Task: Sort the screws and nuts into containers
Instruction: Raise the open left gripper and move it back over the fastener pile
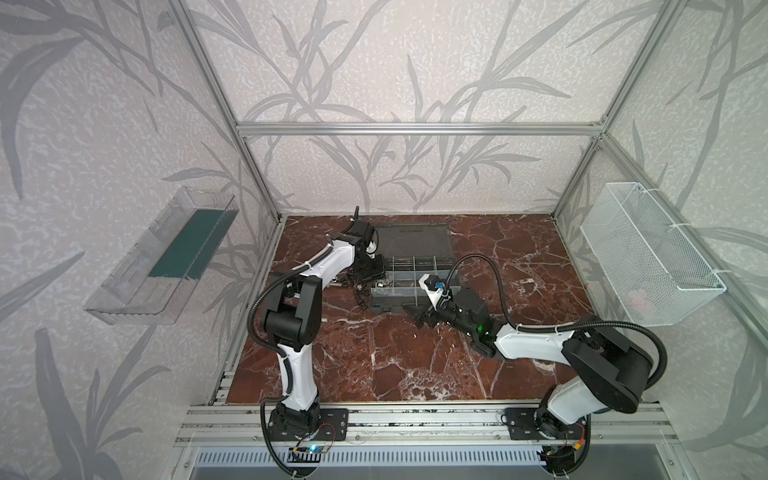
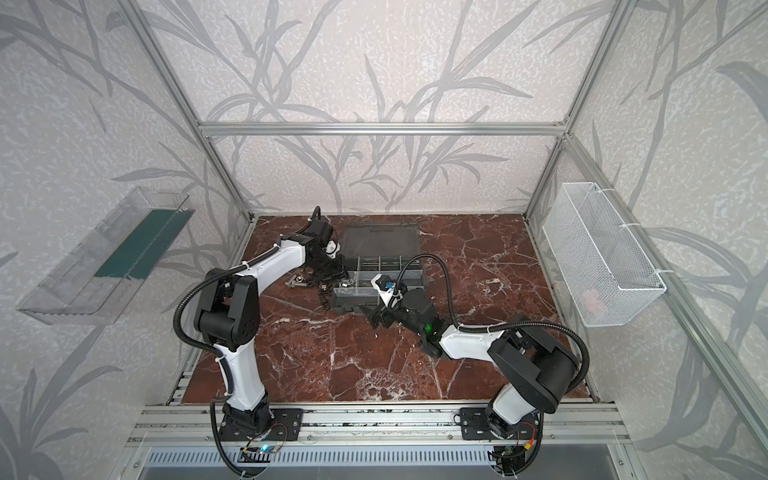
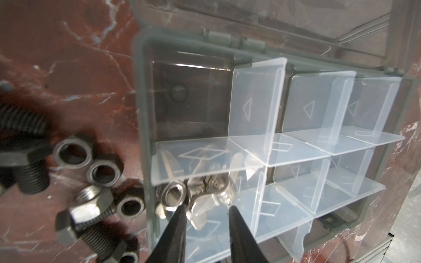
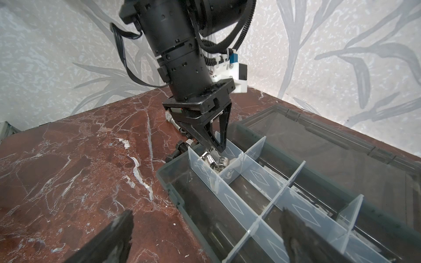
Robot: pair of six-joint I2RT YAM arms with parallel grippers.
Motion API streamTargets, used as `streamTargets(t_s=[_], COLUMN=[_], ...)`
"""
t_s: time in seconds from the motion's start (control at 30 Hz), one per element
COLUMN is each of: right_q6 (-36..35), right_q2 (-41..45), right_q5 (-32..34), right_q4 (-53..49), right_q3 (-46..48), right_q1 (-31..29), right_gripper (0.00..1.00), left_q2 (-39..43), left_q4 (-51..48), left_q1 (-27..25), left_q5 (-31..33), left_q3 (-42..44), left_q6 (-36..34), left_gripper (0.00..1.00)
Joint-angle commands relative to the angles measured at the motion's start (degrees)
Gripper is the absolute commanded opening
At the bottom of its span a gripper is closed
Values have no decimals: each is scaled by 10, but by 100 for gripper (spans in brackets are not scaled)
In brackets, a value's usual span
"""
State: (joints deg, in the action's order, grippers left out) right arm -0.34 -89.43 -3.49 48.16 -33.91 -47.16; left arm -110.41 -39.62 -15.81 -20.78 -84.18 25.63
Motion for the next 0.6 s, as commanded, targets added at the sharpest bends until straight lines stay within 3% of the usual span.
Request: streamTargets(t_s=[0.0, 0.37, 0.57], right_q6=[-3, -6, -2], right_q2=[10, 16, 22], right_q5=[-1, 3, 1], right_q4=[10, 8, 11], right_q3=[-4, -2, 1], right_q1=[-4, -4, -4], right_gripper=[99, 99, 99], left_q2=[54, 111, 133], left_q4=[29, 29, 9], left_q1=[3, 9, 42], left_q5=[24, 92, 52], left_q3=[2, 7, -4], left_q6=[-4, -16, -10], left_gripper=[34, 50, 56])
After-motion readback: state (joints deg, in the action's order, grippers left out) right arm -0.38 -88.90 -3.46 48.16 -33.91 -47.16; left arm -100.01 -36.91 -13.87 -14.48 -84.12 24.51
